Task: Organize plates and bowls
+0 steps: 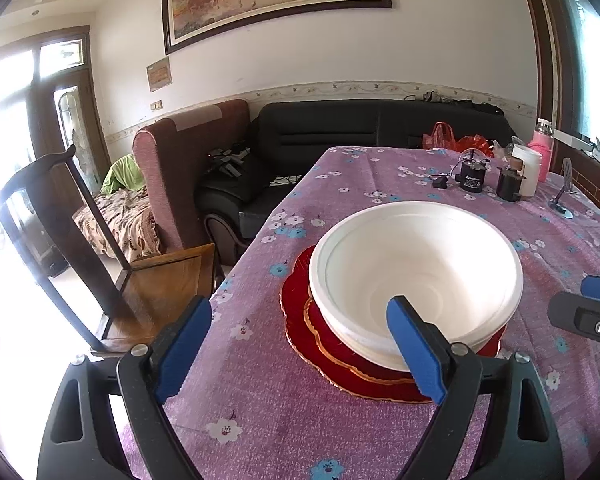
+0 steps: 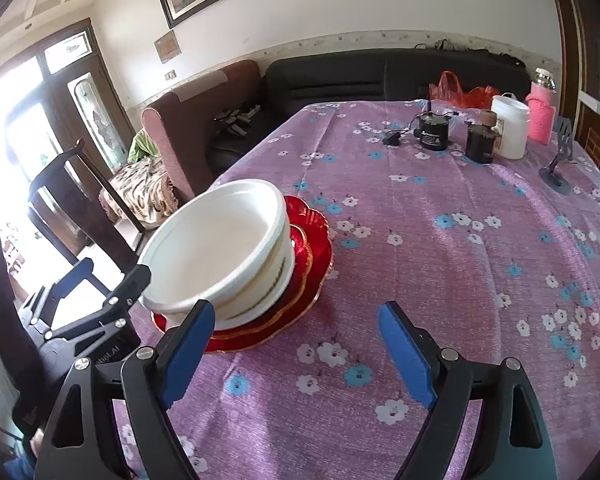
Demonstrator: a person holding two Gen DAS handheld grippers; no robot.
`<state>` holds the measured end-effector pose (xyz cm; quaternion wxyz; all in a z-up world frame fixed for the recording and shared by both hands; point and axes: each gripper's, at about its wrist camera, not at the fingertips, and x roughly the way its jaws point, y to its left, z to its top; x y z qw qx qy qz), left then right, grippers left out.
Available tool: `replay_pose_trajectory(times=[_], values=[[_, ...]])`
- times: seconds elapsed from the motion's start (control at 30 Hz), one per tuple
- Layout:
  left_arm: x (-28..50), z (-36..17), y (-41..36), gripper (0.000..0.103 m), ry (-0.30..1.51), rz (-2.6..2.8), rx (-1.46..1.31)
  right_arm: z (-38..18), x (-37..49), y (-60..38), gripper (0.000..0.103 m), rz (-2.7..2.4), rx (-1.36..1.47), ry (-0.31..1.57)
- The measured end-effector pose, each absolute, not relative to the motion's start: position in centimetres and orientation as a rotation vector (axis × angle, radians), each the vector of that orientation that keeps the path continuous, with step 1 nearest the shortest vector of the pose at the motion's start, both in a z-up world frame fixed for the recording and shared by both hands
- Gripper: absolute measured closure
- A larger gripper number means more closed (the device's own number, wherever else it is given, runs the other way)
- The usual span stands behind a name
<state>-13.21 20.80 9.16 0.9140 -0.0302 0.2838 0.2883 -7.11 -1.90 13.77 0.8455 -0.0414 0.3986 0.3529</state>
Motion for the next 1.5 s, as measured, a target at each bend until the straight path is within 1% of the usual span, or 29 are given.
replay_pose_trajectory(times=[0.13,0.23,0.4,0.73,0.83,0.9,1.13,1.27,1.5], values=[[-13.6,8.8,20.6,0.004,0.558,0.614,-0.065,13.3,-7.9,-2.7,0.015,0.713,-0.106,0.794],[-13.9,8.4,20.5,0.003,0.543,0.621,-0.08,12.6,-8.4,-3.2,0.014,0.693,-0.115,0.755],[-13.5,7.5,20.3,0.0,0.573,0.596,-0.103,11.1,-8.6,-3.7,0.013,0.689,-0.114,0.738],[-13.9,7.6,19.6,0.0,0.543,0.68,-0.056,9.2,-9.2,-3.6,0.013,0.701,-0.132,0.682],[-14.9,7.9,19.6,0.0,0.515,0.691,-0.054,9.6,-9.2,-4.3,0.013,0.704,-0.091,0.65],[-15.4,7.8,19.6,0.0,0.505,0.686,-0.054,9.7,-9.4,-4.3,0.011,0.705,-0.092,0.638],[-15.9,6.1,20.5,0.0,0.593,0.664,-0.163,10.0,-10.1,-4.0,0.009,0.697,-0.116,0.606],[-16.1,6.1,21.2,0.0,0.591,0.721,-0.188,10.2,-10.7,-3.9,0.009,0.686,-0.126,0.584],[-16.0,6.1,21.0,0.0,0.598,0.75,-0.156,10.5,-11.4,-3.9,0.004,0.682,-0.141,0.554]])
